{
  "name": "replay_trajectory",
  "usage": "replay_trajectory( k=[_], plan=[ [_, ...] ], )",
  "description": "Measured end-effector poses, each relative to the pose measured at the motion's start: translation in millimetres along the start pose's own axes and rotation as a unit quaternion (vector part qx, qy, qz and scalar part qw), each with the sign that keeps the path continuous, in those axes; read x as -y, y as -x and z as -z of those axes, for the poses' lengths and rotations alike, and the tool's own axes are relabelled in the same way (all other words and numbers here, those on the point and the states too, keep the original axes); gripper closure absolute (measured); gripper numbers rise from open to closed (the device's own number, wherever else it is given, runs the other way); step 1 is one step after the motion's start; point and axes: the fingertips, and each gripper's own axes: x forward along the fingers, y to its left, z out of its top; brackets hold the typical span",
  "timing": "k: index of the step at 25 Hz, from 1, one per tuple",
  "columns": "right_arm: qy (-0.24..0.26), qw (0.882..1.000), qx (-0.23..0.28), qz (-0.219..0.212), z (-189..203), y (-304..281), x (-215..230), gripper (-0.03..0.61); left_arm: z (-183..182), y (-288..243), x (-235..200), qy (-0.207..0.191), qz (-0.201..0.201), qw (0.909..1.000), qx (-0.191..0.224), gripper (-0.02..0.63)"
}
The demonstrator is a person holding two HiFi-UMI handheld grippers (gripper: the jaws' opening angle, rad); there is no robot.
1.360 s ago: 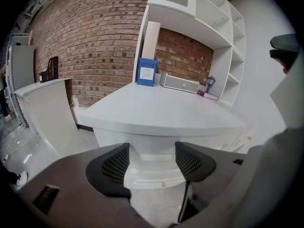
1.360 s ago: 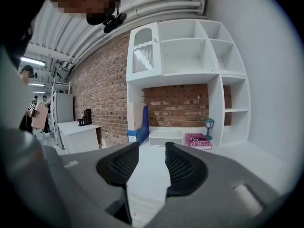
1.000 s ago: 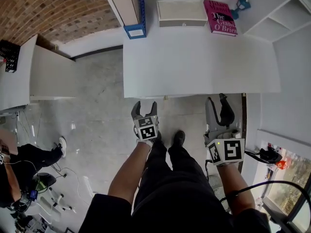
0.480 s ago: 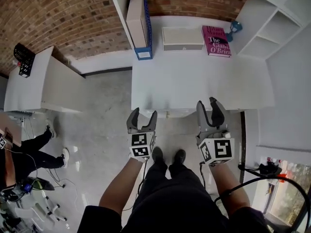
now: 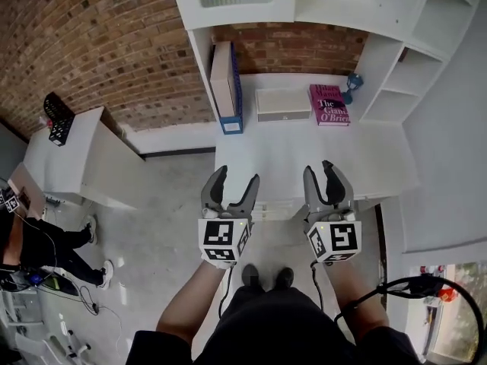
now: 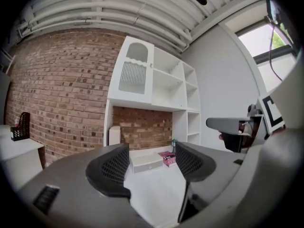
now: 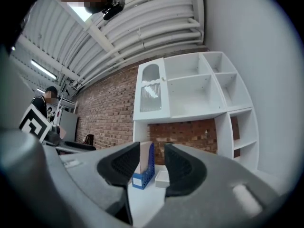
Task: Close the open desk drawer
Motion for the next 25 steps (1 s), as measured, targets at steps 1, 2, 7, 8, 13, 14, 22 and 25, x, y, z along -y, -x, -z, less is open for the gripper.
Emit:
replay_trajectory(
  k=[1,2,7,8,13,14,22,25],
  plan=[
    [0.002,1.000,0.005,0.001,-7,2,0,0.417,-11,3,4,-0.002,0.004,0.9999,0.009,0.314],
    [0.004,1.000,0.010,0.001,-14,4,0,0.417,-22,6,7,-0.004,0.006,0.9998,0.018,0.314],
    [0.014,0.999,0.036,0.007,-44,11,3,0.426,-64,14,20,-0.017,0.019,0.9982,0.055,0.314],
    [0.016,0.999,0.042,0.007,-49,12,3,0.428,-69,15,23,-0.019,0.022,0.9977,0.061,0.314],
    [0.026,0.998,0.048,0.006,-63,21,-3,0.428,-81,26,35,-0.022,0.032,0.9965,0.074,0.314],
    [0.028,0.998,0.047,0.006,-64,22,-4,0.428,-82,27,36,-0.021,0.032,0.9965,0.074,0.314],
    [0.026,0.999,0.046,0.002,-66,24,-5,0.430,-80,29,38,-0.008,0.035,0.9968,0.072,0.314],
    [0.027,0.999,0.046,0.003,-65,22,-5,0.433,-79,28,37,-0.008,0.037,0.9968,0.071,0.314]
  ],
)
